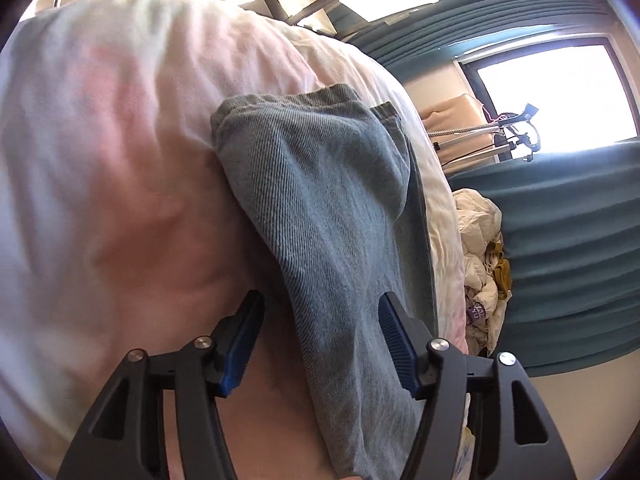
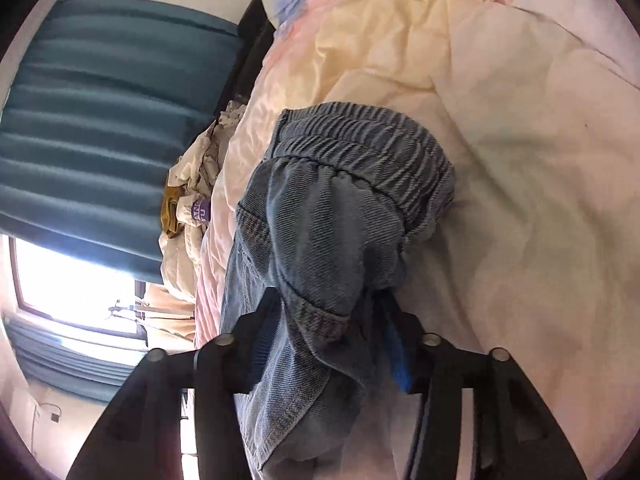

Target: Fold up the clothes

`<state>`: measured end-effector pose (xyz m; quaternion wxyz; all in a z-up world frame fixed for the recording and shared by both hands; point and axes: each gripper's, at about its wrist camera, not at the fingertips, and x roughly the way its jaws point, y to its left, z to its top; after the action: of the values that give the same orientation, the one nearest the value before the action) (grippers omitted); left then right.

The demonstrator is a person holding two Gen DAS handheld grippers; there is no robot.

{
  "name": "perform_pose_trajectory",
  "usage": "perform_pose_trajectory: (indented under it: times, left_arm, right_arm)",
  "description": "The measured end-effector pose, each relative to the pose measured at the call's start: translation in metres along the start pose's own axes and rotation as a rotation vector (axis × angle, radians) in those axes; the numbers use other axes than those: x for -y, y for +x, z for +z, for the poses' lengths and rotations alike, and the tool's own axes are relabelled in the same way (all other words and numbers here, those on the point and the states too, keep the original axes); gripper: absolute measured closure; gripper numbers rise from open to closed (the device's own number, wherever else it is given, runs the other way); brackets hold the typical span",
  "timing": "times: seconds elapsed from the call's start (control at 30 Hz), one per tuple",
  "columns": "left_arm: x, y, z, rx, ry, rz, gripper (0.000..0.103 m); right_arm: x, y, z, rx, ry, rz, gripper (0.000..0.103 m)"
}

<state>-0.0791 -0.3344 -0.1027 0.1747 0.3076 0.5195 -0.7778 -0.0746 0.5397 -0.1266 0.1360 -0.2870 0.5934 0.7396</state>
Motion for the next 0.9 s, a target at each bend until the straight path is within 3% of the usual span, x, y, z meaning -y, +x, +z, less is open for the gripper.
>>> perform_pose_trajectory:
  times: [0.07,0.17,0.33,0.5,0.73,0.9]
  left_arm:
    - [0.015,-0.019,-0.005,0.077,0.087,0.038,0.042]
    - [0.045,-0.035,-0.010,0.151,0.205,0.060,0.042]
    - [0.082,-0.040,-0.029,0.134,0.331,0.005,0.042]
    - [0.108,-0.038,-0.070,0.105,0.511,-0.004,0.042]
    - [0.149,-0.009,-0.141,0.025,0.764,-0.015,0.042]
    - [0.170,0.016,-0.179,-0.010,0.912,-0.007,0.042]
  right_arm:
    - [0.009,-0.001,0.000,-0.004,0.051,0.012,0.027]
    - [0.019,0.000,0.003,-0.018,0.109,0.046,0.026]
    - [0.032,-0.006,0.009,0.012,0.159,0.078,0.025]
    - [0.042,-0.001,0.014,0.026,0.218,0.145,0.025]
    - [0.048,0.018,0.026,-0.004,0.283,0.229,0.023]
    - [0.050,0.025,0.032,0.015,0.287,0.221,0.021]
